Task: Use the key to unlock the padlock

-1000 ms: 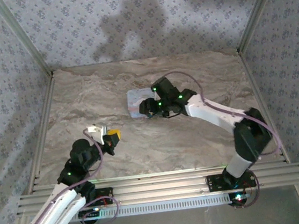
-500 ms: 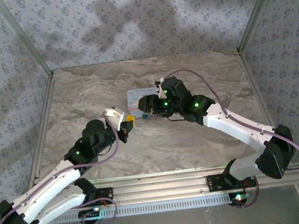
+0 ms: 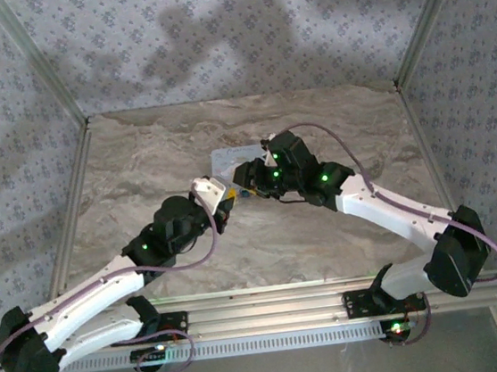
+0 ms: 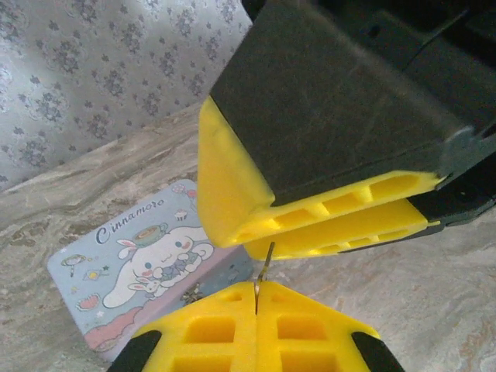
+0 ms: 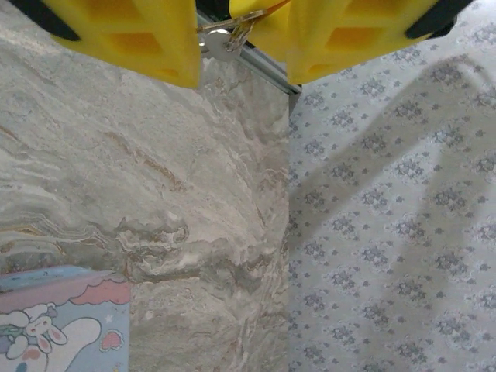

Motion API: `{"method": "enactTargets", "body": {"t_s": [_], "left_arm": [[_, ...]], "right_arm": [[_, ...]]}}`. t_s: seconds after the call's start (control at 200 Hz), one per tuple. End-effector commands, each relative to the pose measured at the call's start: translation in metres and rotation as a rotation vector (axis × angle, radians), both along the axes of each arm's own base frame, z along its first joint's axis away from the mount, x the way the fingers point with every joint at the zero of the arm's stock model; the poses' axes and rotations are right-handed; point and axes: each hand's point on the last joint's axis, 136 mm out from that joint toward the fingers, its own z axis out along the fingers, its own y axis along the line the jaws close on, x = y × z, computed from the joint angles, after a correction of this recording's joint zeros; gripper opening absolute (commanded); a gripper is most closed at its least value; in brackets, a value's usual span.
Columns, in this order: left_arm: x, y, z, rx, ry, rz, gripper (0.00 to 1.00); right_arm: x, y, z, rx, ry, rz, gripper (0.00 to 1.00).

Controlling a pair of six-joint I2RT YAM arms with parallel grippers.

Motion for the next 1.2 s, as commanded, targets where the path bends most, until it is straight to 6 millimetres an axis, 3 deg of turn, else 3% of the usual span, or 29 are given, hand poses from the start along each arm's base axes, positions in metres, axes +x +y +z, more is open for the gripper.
{"method": "enactTargets", "body": {"t_s": [0.0, 0.09, 0.16, 0.225, 0.36, 0.425, 0.54, 0.61, 0.884, 1.039, 1.094, 1.134, 1.194], "left_arm": [[0.003, -0.003, 0.027, -0.034, -0.067, 0.003, 0.0], [0.003, -0.004, 0.025, -0.024, -0.069, 0.0, 0.0], [0.004, -0.004, 0.024, -0.017, -0.069, 0.001, 0.0], [0.004, -0.005, 0.022, -0.009, -0.071, 0.0, 0.0], [0.006, -0.004, 0.015, 0.017, -0.074, 0.004, 0.0], [0.007, -0.004, 0.011, 0.029, -0.076, 0.008, 0.0], [0.008, -0.001, 0.01, 0.032, -0.088, 0.023, 0.0], [0.009, 0.0, 0.009, 0.039, -0.092, 0.029, 0.0], [0.01, 0.0, -0.004, 0.081, -0.086, 0.027, 0.0], [0.003, -0.002, -0.013, 0.096, -0.066, -0.013, 0.0], [-0.001, -0.003, -0.016, 0.097, -0.044, -0.033, 0.03], [-0.004, -0.002, -0.018, 0.091, -0.021, -0.035, 0.28], [-0.006, 0.003, -0.02, 0.068, 0.024, -0.017, 0.42]], "right_arm": [[0.004, 0.006, -0.002, 0.031, 0.029, 0.003, 0.31], [0.005, 0.008, -0.002, 0.042, 0.038, 0.005, 0.3], [0.005, 0.009, -0.005, 0.042, 0.046, 0.005, 0.39], [0.007, 0.009, -0.007, 0.04, 0.056, 0.004, 0.4], [0.008, 0.01, -0.01, 0.041, 0.065, 0.007, 0.23], [0.01, 0.01, -0.013, 0.041, 0.076, 0.006, 0.21], [0.011, 0.011, -0.017, 0.046, 0.099, 0.004, 0.4], [0.011, 0.013, -0.02, 0.054, 0.111, 0.004, 0.41], [0.014, 0.018, -0.023, 0.064, 0.125, 0.009, 0.0], [0.02, 0.013, -0.02, 0.046, 0.062, 0.013, 0.0], [0.023, 0.012, -0.013, 0.044, -0.003, 0.042, 0.0], [0.024, 0.011, -0.005, 0.039, -0.065, 0.071, 0.0], [0.026, 0.009, 0.004, 0.01, -0.157, 0.116, 0.0]]}}
